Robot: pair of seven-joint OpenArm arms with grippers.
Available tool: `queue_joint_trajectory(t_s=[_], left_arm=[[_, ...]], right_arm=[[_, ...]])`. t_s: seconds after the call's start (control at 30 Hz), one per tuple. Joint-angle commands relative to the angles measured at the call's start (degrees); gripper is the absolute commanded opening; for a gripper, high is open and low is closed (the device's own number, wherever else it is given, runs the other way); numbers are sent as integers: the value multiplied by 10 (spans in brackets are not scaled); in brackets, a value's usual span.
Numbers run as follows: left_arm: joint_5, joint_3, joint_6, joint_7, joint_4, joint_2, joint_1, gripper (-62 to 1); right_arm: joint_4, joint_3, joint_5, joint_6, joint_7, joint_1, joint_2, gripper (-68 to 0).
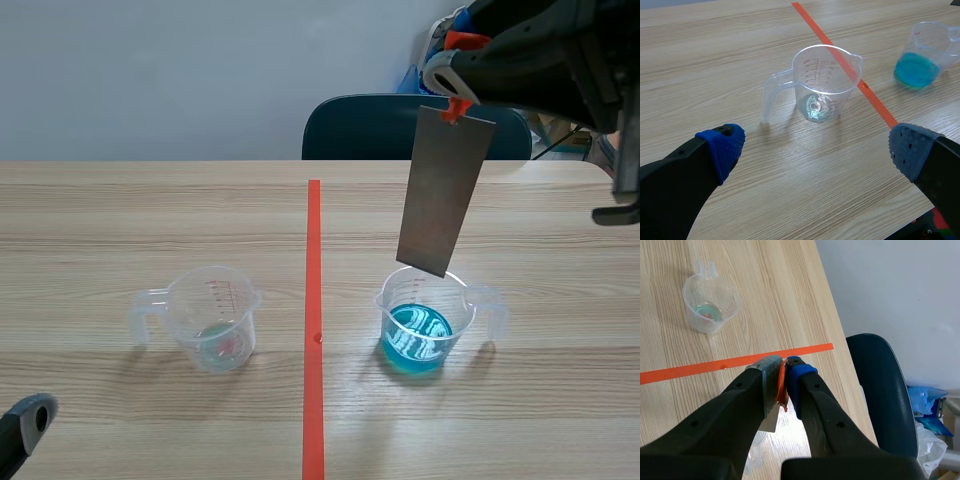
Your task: Do the redox reaction experiment
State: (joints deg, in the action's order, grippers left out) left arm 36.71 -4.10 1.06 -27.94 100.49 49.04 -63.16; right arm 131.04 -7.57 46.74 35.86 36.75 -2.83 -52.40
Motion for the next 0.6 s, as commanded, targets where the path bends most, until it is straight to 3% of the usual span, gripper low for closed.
queue_joint_trajectory(t_s=[0.0, 0.57], left_arm=[[2, -2, -1, -10, 6, -4, 2, 8], [2, -2, -1, -10, 6, -4, 2, 8]], right_arm=[[4, 6, 1, -2, -5, -7, -4, -669], [4, 4, 2, -2, -5, -10, 4, -669]])
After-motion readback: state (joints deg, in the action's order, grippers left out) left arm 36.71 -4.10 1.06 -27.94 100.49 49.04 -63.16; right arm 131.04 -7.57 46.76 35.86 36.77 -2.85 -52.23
